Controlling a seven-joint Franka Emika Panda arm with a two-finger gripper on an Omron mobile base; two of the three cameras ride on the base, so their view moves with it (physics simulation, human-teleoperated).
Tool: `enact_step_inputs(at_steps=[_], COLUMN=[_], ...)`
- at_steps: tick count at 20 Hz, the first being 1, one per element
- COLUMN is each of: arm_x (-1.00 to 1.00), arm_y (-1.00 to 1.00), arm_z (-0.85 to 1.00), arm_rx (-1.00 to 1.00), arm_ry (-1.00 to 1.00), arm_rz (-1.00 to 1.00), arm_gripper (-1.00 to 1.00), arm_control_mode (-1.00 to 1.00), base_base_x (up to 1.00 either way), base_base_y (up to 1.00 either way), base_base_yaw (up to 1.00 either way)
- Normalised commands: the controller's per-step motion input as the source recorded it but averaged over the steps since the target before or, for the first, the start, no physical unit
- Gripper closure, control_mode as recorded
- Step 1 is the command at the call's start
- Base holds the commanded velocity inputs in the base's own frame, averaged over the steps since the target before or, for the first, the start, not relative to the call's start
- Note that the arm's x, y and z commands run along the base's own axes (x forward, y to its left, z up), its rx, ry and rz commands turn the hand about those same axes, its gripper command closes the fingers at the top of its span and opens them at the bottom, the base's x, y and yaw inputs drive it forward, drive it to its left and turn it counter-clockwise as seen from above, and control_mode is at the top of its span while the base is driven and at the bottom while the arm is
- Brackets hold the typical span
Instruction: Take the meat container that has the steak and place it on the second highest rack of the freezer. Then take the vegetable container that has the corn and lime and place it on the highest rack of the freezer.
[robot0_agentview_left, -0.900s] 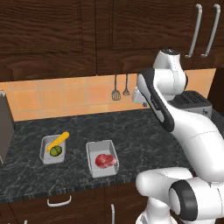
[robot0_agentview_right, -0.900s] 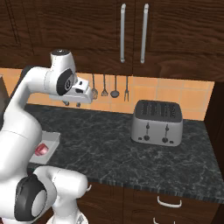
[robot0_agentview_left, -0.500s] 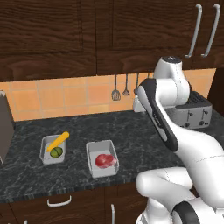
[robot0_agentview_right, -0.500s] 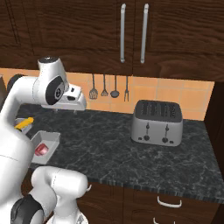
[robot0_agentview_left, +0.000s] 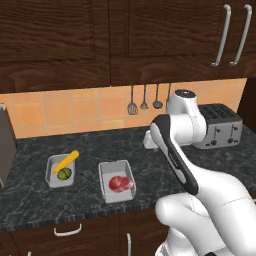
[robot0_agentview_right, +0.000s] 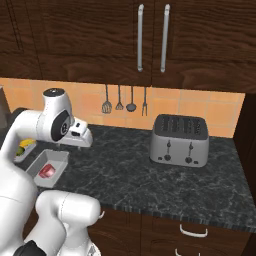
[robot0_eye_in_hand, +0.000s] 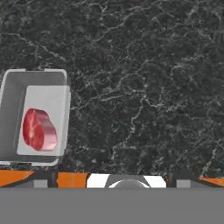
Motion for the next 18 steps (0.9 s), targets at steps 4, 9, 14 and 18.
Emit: enact_step_inputs(at_steps=[4, 9, 14, 18], arm_x=[-0.02, 0.14, 0.17, 0.24], arm_y=[0.57, 0.34, 0.21, 0.51], arm_z=[-0.85, -0.56, -0.48, -0.48], arm_rx=[0.08, 0.00, 0.00, 0.00], arm_ry=[0.28, 0.26, 0.06, 0.01], arm_rz=[-0.04, 0.00, 0.00, 0.00], arm_gripper=[-1.00, -1.00, -1.00, -1.00], arm_control_mode=[-1.00, -1.00, -1.00, -1.00], base_base_x=[0.00, 0.00, 0.00, 0.00], base_base_y=[0.00, 0.00, 0.00, 0.00], base_base_yaw=[0.00, 0.00, 0.00, 0.00])
